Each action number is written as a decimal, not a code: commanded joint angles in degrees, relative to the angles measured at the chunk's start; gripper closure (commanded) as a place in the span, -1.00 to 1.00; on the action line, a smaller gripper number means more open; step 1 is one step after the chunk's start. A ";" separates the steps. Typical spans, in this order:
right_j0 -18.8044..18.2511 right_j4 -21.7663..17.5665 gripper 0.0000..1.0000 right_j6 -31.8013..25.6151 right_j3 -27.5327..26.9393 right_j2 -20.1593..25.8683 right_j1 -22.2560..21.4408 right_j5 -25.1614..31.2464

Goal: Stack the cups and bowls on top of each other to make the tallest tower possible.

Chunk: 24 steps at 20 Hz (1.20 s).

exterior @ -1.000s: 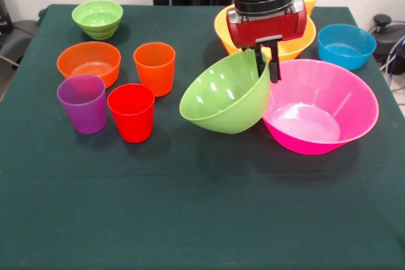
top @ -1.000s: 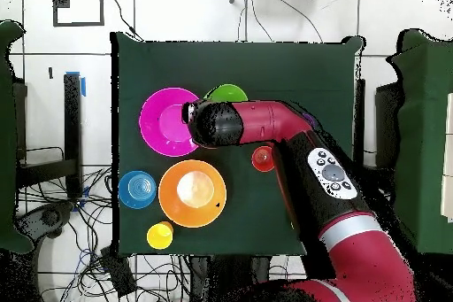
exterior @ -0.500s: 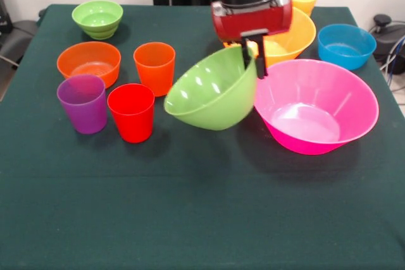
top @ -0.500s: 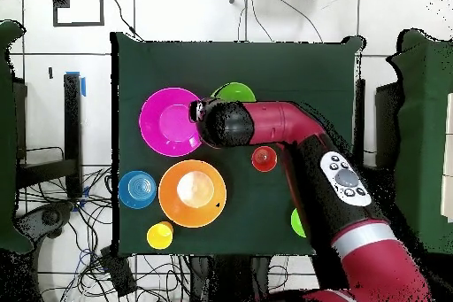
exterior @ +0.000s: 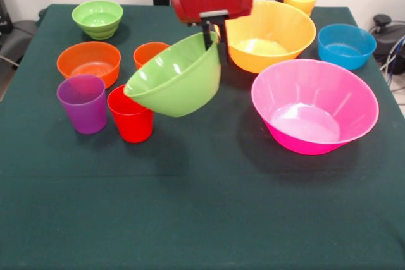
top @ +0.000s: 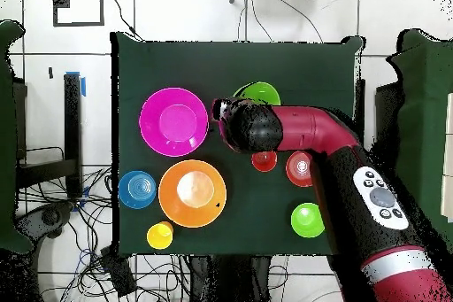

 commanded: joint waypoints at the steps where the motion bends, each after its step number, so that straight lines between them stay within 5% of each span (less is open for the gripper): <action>1: 0.47 -4.94 1.00 -8.96 2.78 3.25 1.22 4.06; 24: 2.89 -6.74 1.00 -2.39 4.98 1.36 2.41 -2.46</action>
